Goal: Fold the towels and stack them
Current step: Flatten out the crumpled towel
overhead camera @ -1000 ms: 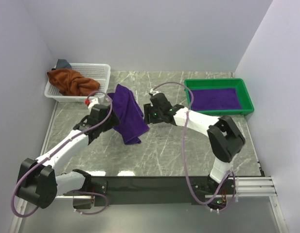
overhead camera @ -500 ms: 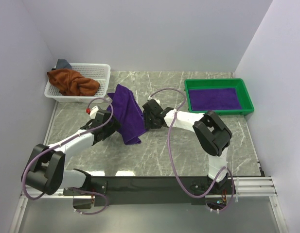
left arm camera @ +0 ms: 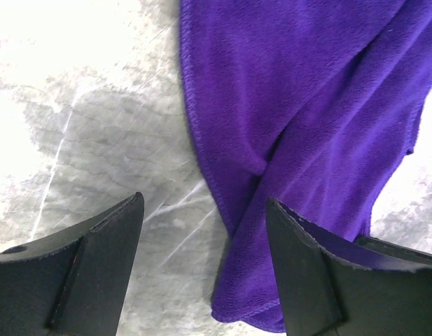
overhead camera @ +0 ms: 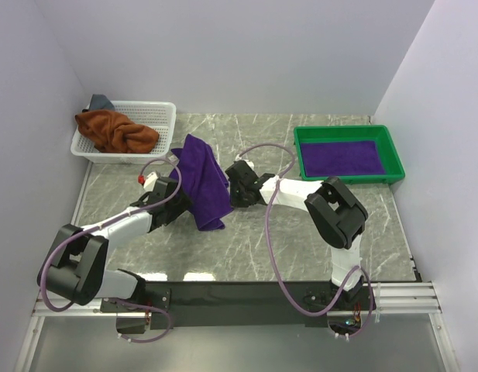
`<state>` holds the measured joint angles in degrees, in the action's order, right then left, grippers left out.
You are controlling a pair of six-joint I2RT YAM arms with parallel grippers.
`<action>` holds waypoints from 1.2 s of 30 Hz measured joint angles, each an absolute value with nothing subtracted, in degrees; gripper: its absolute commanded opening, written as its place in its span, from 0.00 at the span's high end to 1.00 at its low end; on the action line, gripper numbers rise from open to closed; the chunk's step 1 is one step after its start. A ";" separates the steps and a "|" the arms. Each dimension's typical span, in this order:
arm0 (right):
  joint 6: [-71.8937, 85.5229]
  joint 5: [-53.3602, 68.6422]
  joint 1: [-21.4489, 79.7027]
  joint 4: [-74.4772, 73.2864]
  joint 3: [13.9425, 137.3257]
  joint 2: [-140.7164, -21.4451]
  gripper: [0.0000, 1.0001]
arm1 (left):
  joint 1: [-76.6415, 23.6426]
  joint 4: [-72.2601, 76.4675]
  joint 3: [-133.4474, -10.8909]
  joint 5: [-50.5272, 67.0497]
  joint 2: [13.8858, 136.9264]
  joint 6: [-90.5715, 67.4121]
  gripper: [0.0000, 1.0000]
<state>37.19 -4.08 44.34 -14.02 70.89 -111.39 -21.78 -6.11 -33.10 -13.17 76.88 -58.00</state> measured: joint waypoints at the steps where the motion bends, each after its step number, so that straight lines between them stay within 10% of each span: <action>1: 37.39 -4.12 44.36 -14.04 70.83 -111.39 1.00 | -21.78 -6.09 -32.97 -13.21 76.88 -58.00 0.26; 15: 37.19 -9.43 44.38 -14.57 70.06 -102.48 1.00 | -21.78 -3.51 -33.61 -14.66 80.29 -58.39 0.52; 26: 36.12 -11.16 43.75 -15.18 67.96 -100.49 1.00 | -21.76 -2.42 -40.07 -19.09 89.19 -59.27 0.99; 36: 34.83 -14.35 36.84 -17.23 58.83 -89.73 1.00 | -21.80 -12.25 -51.77 -22.68 96.77 -54.28 0.99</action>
<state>34.83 -14.35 36.84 -17.23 58.83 -89.73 -21.80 -12.25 -51.77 -22.68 96.77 -54.28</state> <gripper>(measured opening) 0.011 0.018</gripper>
